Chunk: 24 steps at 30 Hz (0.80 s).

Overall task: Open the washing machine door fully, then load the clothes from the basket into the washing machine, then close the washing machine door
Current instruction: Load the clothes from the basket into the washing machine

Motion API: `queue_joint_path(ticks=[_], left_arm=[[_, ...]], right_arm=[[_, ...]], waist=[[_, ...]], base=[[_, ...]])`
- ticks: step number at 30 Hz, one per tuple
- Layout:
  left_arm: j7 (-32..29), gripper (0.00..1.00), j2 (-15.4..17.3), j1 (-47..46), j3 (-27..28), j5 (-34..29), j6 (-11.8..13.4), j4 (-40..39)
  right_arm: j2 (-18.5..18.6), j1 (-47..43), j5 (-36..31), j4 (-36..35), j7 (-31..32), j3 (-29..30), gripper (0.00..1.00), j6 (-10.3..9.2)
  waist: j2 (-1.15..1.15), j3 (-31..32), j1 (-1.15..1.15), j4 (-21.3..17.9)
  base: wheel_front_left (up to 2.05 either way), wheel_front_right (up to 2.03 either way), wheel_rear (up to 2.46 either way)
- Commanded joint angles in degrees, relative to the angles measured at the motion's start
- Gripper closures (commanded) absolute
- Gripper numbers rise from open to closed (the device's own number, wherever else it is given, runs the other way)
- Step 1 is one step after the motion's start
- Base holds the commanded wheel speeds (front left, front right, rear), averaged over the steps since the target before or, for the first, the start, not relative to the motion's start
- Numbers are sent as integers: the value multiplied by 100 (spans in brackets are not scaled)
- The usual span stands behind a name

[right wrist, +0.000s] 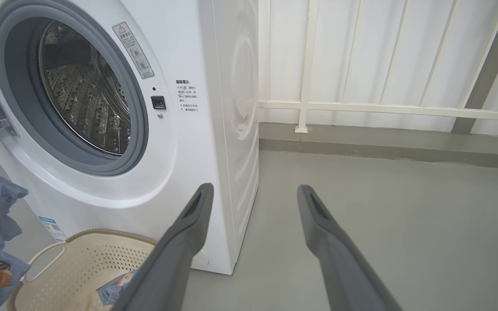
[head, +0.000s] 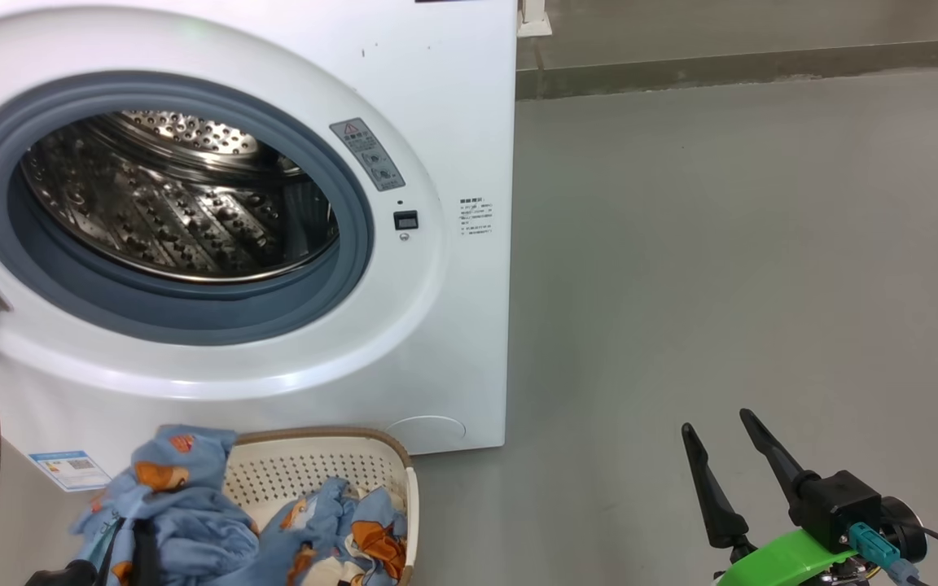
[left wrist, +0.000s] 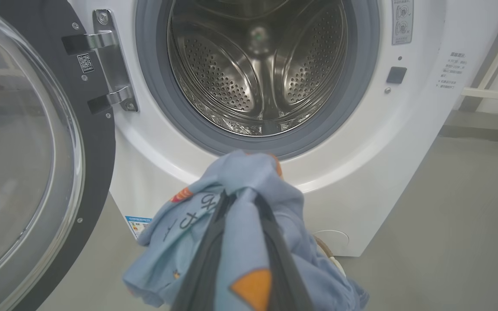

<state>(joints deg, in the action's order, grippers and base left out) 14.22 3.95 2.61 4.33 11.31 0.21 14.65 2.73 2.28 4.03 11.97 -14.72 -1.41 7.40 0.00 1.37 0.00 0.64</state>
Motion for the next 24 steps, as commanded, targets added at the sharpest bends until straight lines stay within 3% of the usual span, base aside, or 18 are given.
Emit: queue_joint_path(ticks=[1,14,24], left_arm=[[77,100,46,-107,230,-61,-16,-187],[78,100,-49,-274,426,-191,-176,-355],[78,100,-84,-1144,633,-86,-311,-580]], right_arm=[[15,46,51,-160,-28,-142,0,9],[15,82,26,-196,-28,-139,0,9],[15,328,-75,-324,-28,-126,0,9]], waist=[[0,-5,0,-3],[0,-205,0,-125],[0,-1062,0,-332]], base=[[0,0,0],[0,0,0],[0,0,0]])
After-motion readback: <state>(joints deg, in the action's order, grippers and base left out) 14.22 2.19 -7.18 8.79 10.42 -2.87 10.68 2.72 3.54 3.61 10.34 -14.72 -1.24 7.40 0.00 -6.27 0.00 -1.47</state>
